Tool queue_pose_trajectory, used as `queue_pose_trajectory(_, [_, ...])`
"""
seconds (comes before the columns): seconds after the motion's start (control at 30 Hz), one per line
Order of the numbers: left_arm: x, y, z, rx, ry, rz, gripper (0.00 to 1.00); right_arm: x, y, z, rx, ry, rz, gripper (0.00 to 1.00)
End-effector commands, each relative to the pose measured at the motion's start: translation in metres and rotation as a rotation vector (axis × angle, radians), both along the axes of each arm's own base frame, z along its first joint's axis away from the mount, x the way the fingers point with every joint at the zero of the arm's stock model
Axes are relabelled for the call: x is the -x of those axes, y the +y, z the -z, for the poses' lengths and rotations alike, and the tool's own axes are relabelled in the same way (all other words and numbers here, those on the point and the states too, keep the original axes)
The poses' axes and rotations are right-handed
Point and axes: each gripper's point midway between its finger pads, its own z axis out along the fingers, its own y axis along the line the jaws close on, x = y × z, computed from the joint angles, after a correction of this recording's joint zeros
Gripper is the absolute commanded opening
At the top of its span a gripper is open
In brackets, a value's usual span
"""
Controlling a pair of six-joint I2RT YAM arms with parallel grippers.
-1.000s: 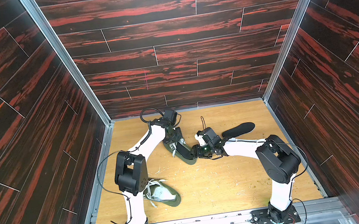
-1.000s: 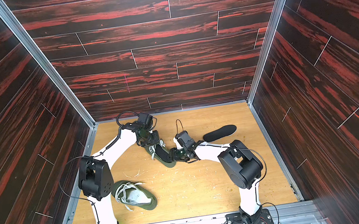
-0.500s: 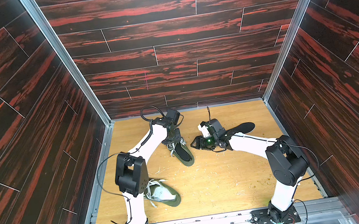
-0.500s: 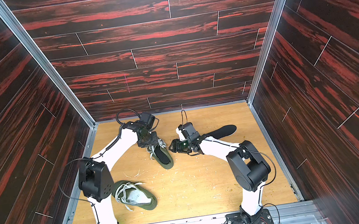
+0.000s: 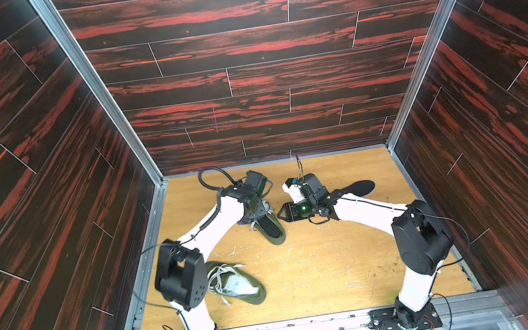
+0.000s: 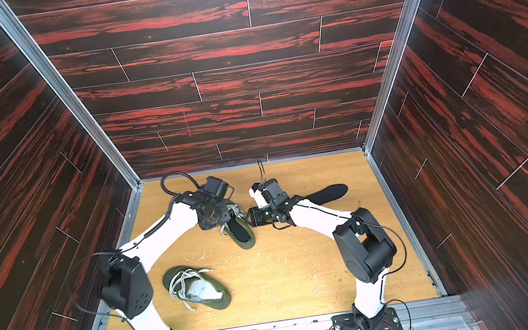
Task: Insert the insole into the shoe
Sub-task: Adjust the insole in the shoe.
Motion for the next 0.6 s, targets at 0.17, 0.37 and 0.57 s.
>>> queue_pose_trajectory(0.17, [-0.003, -0.007, 0.026, 0.065, 0.032, -0.128, 0.4, 0.005, 0.001, -0.003, -0.013, -0.008, -0.028, 0.49])
queue_pose_trajectory(0.37, [-0.009, -0.009, 0.044, 0.075, 0.031, -0.189, 0.34, 0.004, 0.003, -0.004, -0.021, -0.01, -0.033, 0.49])
queue_pose_trajectory(0.57, [-0.014, -0.009, 0.05, 0.045, 0.032, -0.201, 0.31, 0.003, 0.0, -0.004, -0.022, -0.013, -0.032, 0.48])
